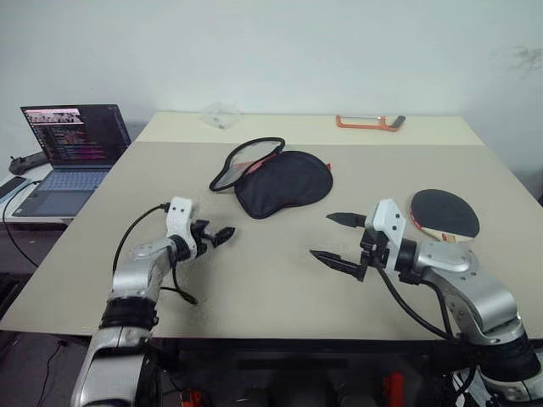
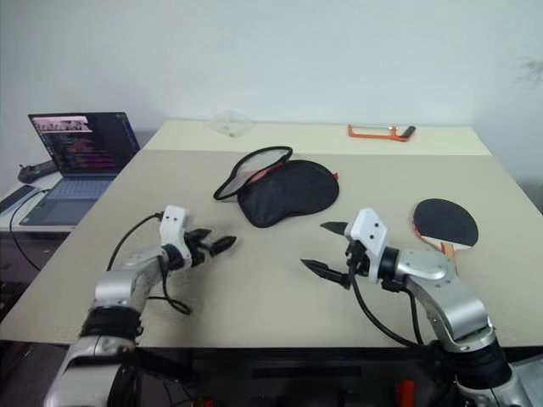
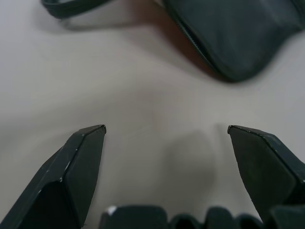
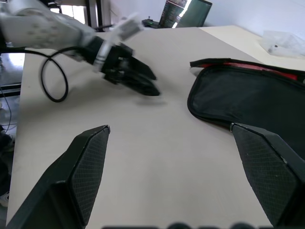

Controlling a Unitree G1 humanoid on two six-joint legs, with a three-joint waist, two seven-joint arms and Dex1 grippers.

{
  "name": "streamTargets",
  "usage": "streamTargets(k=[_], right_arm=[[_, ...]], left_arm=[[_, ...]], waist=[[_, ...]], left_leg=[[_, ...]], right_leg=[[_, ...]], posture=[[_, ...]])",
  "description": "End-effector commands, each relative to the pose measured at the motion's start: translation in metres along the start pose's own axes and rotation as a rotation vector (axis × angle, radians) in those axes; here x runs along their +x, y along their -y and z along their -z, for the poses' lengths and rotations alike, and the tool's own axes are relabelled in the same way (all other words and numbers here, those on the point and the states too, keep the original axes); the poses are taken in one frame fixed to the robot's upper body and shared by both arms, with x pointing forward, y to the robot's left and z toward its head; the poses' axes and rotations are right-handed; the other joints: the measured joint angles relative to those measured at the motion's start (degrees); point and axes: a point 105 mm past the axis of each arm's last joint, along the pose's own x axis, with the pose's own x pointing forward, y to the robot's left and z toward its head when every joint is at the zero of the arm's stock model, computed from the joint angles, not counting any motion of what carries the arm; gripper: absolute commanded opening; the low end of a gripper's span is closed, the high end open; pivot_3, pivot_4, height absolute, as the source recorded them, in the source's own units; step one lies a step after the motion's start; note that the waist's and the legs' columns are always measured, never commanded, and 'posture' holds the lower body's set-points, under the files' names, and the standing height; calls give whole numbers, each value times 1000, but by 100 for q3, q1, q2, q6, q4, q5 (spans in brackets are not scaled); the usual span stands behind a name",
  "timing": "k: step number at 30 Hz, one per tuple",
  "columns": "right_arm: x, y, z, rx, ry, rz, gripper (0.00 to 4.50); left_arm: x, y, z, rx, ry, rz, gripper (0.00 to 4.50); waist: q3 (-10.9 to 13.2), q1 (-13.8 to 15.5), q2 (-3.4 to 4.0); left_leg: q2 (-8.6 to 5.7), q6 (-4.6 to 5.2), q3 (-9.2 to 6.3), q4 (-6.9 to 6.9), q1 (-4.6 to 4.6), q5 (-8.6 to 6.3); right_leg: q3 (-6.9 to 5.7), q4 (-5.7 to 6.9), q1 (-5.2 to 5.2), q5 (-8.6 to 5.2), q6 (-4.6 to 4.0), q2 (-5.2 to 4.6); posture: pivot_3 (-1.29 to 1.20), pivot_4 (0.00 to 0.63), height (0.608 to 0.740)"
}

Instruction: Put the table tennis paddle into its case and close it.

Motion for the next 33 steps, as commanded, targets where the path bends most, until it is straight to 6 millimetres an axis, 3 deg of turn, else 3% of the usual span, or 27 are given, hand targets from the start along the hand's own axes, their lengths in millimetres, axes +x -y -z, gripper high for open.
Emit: streamTargets(k=[1, 9, 11, 15, 26, 31, 33], right_arm=[[1, 1, -13, -47, 39, 3, 4461], [1, -1, -13, -57, 43, 6, 4461], [1, -1, -14, -58, 45, 9, 4461], [0, -1, -19, -56, 69, 15, 4461], [-1, -2, -24, -76, 78, -4, 4461], [-2, -2, -23, -87, 64, 6, 4461], [-3, -2, -22, -90, 58, 8, 4500]], left_arm=[[10, -3, -7, -48, 9, 3, 4500], [36, 27, -3, -4, -70, 120, 4500], [38, 31, -7, -16, -63, 142, 4500], [45, 59, -22, 5, -52, 290, 4500], [53, 52, -23, -1, -59, 201, 4500], [60, 80, -32, -55, -28, 308, 4500], [59, 85, -36, -86, -13, 343, 4120]], waist=[[0, -23, 0], [-1, 33, 0], [-1, 38, 0], [-1, 38, -1], [-1, -71, -1], [0, -60, -3], [1, -52, -4]], left_leg=[[-1, 0, 1, 0, 0, 0], [-7, -1, -9, 8, 0, 2], [-7, -1, -11, 16, -2, 1], [-9, -1, -13, 21, -7, 1], [-9, -1, -8, 38, -10, 1], [-9, 0, -9, 56, -10, 1], [-9, 1, -11, 58, -10, 1]], right_leg=[[0, 0, 0, 0, 0, -1], [-9, 6, 6, 0, 1, -5], [-10, 9, 7, 1, 1, -6], [-14, 12, 7, 0, 2, -6], [-9, 27, 1, 0, 2, 2], [-7, 55, 1, -1, 3, 1], [-8, 58, 1, -1, 3, 1]], posture=[[0, 150, 740], [0, 150, 740], [0, 150, 740], [0, 150, 740], [0, 150, 740], [0, 150, 740], [0, 150, 740]])
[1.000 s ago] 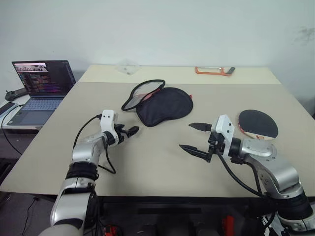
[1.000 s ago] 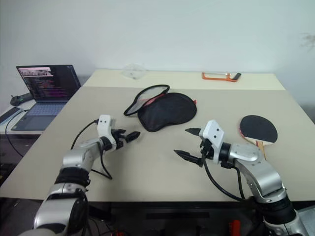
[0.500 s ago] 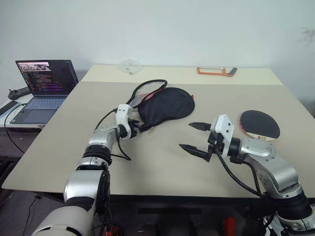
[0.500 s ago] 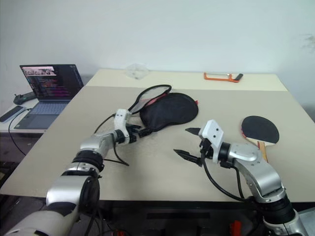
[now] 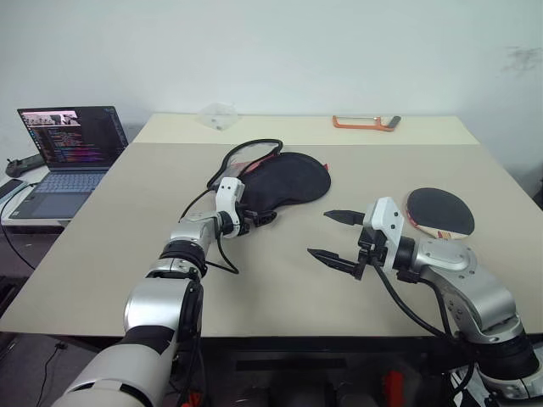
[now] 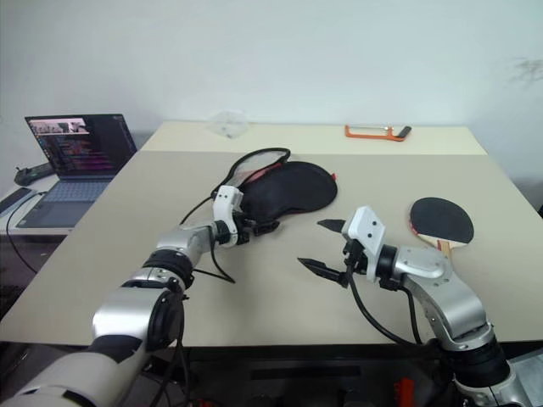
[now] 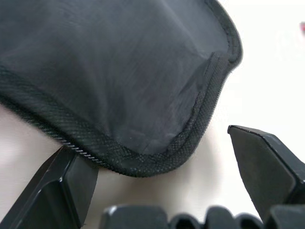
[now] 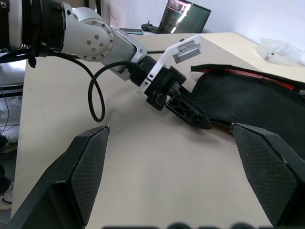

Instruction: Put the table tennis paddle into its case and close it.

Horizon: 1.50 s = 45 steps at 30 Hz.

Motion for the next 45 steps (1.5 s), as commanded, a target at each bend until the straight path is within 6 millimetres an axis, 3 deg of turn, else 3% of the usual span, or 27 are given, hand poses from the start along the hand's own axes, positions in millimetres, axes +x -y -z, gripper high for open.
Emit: streamTargets(k=[1, 10, 16, 24, 27, 32, 37, 45], right_arm=[[-4, -1, -16, -69, 41, 11, 4500], [-8, -5, -12, -55, 28, 14, 4500], [-8, -5, -11, -55, 23, 8, 4500], [-7, -6, -9, -53, 18, 5, 4500], [-7, -5, -9, -56, 16, 9, 4500], [-9, -4, -8, -57, 9, 21, 4500], [-12, -4, -7, -58, 1, 31, 4500], [-23, 0, -1, -64, -38, 38, 4500]], left_arm=[[0, 16, -24, -56, 83, 94, 4120], [-20, -5, -19, -345, 211, 9, 4120], [-39, -14, -3, -397, 213, -51, 4120], [-43, -18, -10, -395, 241, -93, 4120], [-37, -18, -16, -395, 252, -107, 3567], [-34, -19, -24, -418, 282, -118, 1755], [-27, -5, -25, -440, 269, -65, 53], [0, 83, 10, -488, 101, 147, 53]], waist=[[1, -4, -1], [1, -137, -2], [1, -138, -1], [1, -131, -1], [1, -125, -2], [1, -120, -2], [2, -118, -2], [2, -88, -4]], left_leg=[[0, 0, 1, 1, 0, 0], [15, -1, 2, 2, 1, 0], [15, -1, 2, 2, 2, 0], [14, -2, 3, 1, 7, 1], [14, -3, 2, 1, 7, 1], [12, -3, 3, 1, 5, 1], [12, -3, 2, 0, 4, 1], [10, -3, 2, 0, 0, 0]], right_leg=[[1, 2, -1, 0, 0, 0], [10, 8, -7, 0, 0, -1], [13, 9, -7, 0, -1, -2], [15, 10, -5, 0, -1, -2], [14, 10, -5, 0, -1, -2], [14, 7, -5, 0, -1, -4], [13, 5, -5, 0, -1, -4], [14, -2, -3, -1, 0, -8]], posture=[[0, 150, 740], [0, 150, 740], [0, 150, 740], [0, 150, 740], [0, 150, 740], [0, 150, 740], [0, 150, 740], [0, 150, 740]])
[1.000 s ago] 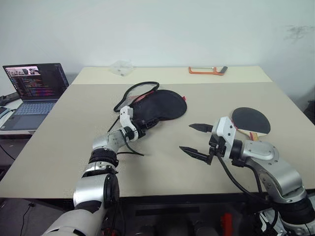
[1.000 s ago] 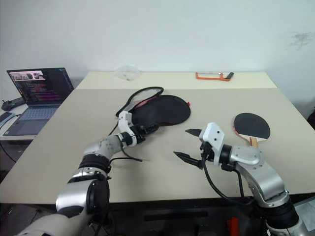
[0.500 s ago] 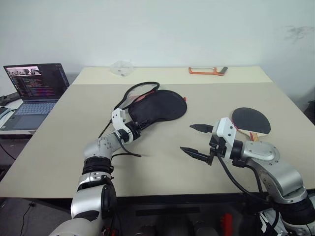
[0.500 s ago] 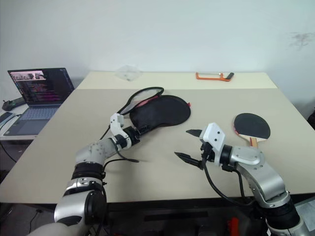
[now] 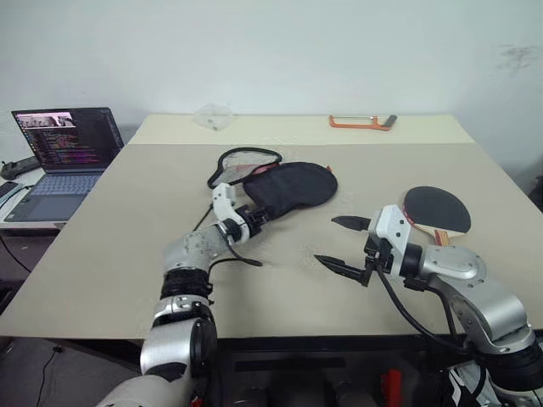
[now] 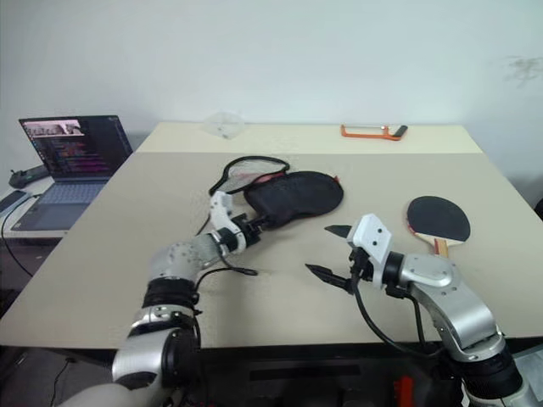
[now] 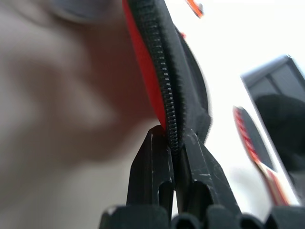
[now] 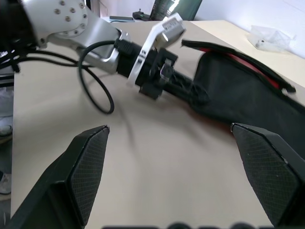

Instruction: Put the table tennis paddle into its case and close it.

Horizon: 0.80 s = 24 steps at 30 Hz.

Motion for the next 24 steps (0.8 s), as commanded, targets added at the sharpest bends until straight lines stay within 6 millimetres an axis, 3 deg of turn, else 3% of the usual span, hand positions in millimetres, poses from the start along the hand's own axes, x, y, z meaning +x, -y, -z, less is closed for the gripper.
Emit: streamTargets(k=[1, 6, 12, 17, 24], right_arm=[[-10, 2, -9, -46, 18, 7, 4500], [-16, 6, -6, -60, -9, 3, 4500], [-21, 10, -4, -64, -26, 19, 4500], [-26, 16, -1, -60, -41, 38, 4500], [-28, 23, -1, -46, -46, 57, 4500]], left_arm=[[7, 29, 19, -2, -54, 76, 53], [18, 36, 38, -30, -85, 75, 53], [17, 36, 39, -1, -78, 88, 53], [6, 39, 44, 102, -110, 144, 1441], [-19, 10, 48, 306, -177, 84, 3871]], waist=[[1, 19, -1], [1, 35, -1], [1, 42, -1], [1, 48, -1], [0, 44, 0]], left_leg=[[0, 0, -1, 0, 0, 0], [2, 0, 4, 0, 5, 0], [2, -1, 3, 0, 5, 0], [1, -1, 4, 0, 3, 0], [3, -1, 5, -1, 6, 0]], right_leg=[[-1, 0, 0, 0, 0, 0], [2, 6, 1, 0, 0, 4], [1, 5, 3, 0, 0, 3], [2, 0, 3, 0, 0, 3], [4, 1, 4, -1, -1, 3]], posture=[[0, 150, 740], [0, 150, 740], [0, 150, 740], [0, 150, 740], [0, 150, 740]])
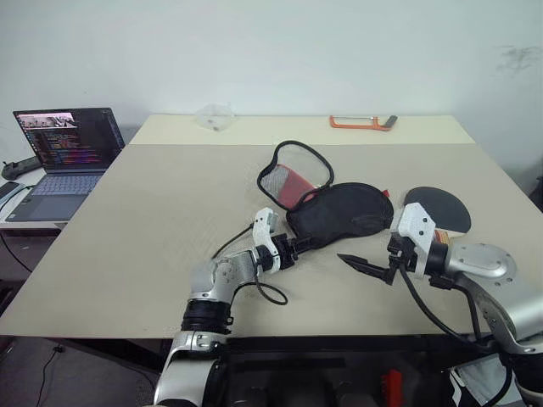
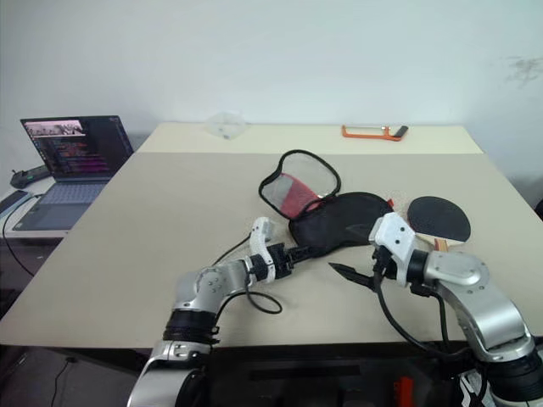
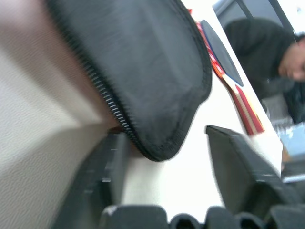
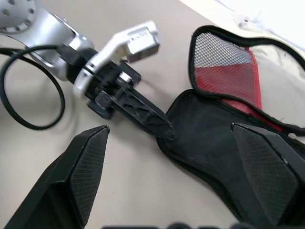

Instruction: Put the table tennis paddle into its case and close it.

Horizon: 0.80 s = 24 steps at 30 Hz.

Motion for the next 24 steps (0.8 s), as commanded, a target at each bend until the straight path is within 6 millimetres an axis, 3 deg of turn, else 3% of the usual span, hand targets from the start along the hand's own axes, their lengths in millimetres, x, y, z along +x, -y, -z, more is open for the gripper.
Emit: streamTargets(k=[1, 2, 7, 12, 16, 19, 24], right_arm=[[-5, 7, -11, -21, 33, 27, 4500], [-5, 7, -11, -14, 32, 29, 4500], [-4, 14, 2, 106, -21, 96, 4500], [1, 23, 5, 310, -21, 185, 4500], [15, 27, 7, 489, -26, 246, 4500], [27, 23, 11, 548, -42, 255, 4500], [45, 14, 23, 636, -86, 262, 4500]], left_arm=[[-23, -18, 4, 146, -39, -61, 4192], [-30, -24, 9, 181, -64, -75, 4461], [-68, -44, 15, 424, -128, -73, 4461], [-96, -46, 0, 479, -81, 7, 4461], [-125, -54, -24, 489, -19, 3, 4461], [-135, -47, -40, 512, 27, 39, 4461], [-132, -23, -57, 610, 61, 115, 4461]], waist=[[-1, -27, 2], [-2, -45, 3], [-4, -136, 6], [-3, -122, 7], [0, -114, 7], [0, -94, 7], [0, -56, 7]], left_leg=[[2, 0, 3, -3, 3, 0], [5, 0, 6, -6, 6, 0], [22, 2, 39, -17, 31, -2], [54, 18, 79, -73, 69, -11], [65, 19, 81, -79, 69, -11], [65, 19, 79, -82, 63, -11], [60, 16, 65, -80, 32, -9]], right_leg=[[3, 0, 0, 0, 0, 1], [7, 0, 0, -1, -1, 2], [43, 5, 1, 0, -5, 13], [75, -4, 1, 10, -30, 21], [74, -4, -6, 10, -38, 31], [68, -9, -9, 10, -39, 33], [61, -50, -13, 13, -35, 36]], posture=[[0, 150, 740], [0, 150, 740], [0, 150, 740], [0, 150, 740], [0, 150, 740], [0, 150, 740], [0, 150, 740]])
